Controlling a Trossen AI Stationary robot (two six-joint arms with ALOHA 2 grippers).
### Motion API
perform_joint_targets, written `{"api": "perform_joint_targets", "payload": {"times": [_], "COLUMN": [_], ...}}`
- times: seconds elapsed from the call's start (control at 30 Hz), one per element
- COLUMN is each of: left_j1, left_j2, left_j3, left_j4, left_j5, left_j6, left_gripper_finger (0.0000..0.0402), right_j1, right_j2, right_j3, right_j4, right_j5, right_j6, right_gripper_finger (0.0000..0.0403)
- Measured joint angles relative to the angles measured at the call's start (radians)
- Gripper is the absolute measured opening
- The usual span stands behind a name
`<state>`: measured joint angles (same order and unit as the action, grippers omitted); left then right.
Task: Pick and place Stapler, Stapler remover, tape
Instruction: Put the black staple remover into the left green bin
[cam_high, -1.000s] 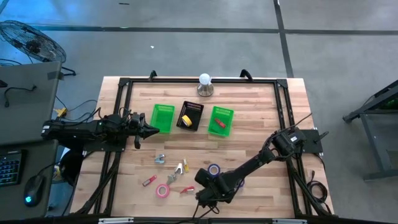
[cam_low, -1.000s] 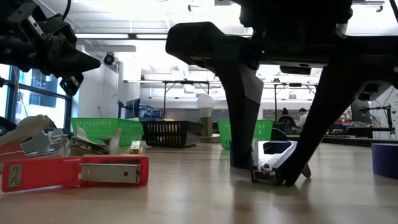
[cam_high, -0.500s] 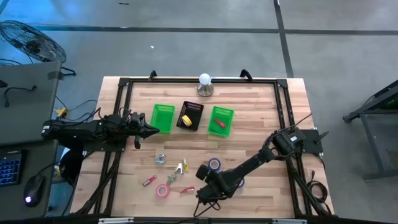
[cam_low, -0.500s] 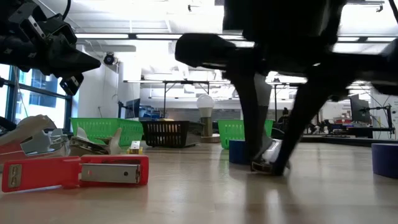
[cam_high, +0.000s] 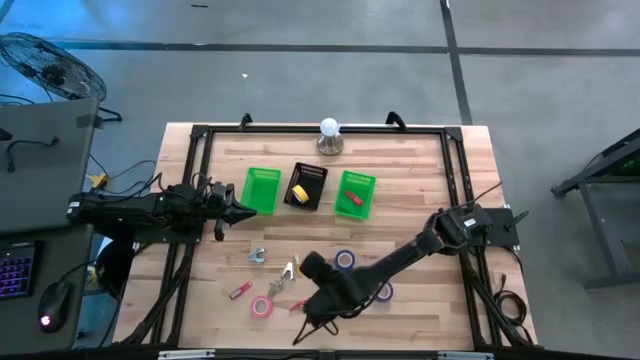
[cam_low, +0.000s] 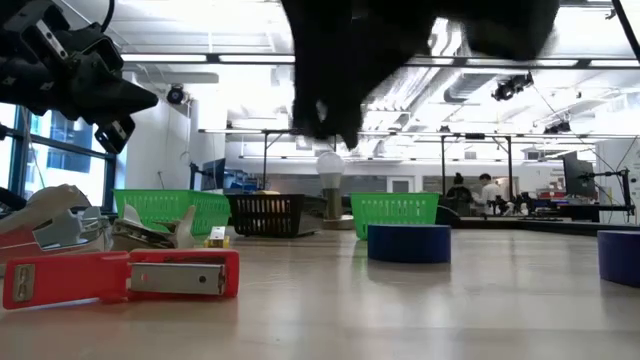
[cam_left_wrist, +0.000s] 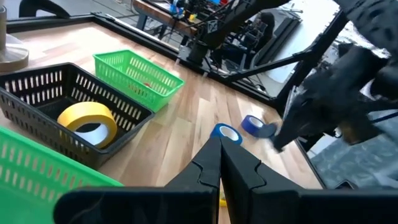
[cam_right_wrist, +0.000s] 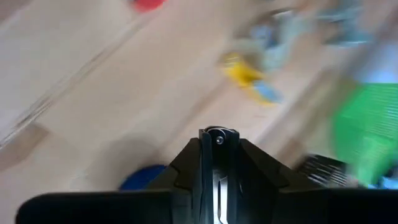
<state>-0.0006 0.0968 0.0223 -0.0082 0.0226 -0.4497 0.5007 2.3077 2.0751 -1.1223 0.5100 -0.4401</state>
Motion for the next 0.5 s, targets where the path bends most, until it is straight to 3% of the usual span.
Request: {"api": "perform_joint_targets", "payload": {"times": [0.13,0.27,0.5], "left_j1": [0.0,0.0,0.0], "left_j2": [0.0,0.0,0.0], "left_j3": [0.001,0.001,0.001], "left_j4": [0.007,0.053,0.233], "left_j5": [0.006,0.006,0.08], "left_j6": [-0.003,-0.004,0.035], "left_gripper_finger": [0.0001,0.0001,0.0001], "right_j1": [-0.007,-0.023,-0.038], "right_j2": [-0.002,-0.004,-0.131], "right_j3": [0.155,0.279,0.173], "right_j4": [-0.031,-0.041,0.121], "right_j5": [0.07,0.05,-0.02], "right_j6": [0.044,0.113,0.182], "right_gripper_finger": [0.0067,0.0067,0.0067]}}
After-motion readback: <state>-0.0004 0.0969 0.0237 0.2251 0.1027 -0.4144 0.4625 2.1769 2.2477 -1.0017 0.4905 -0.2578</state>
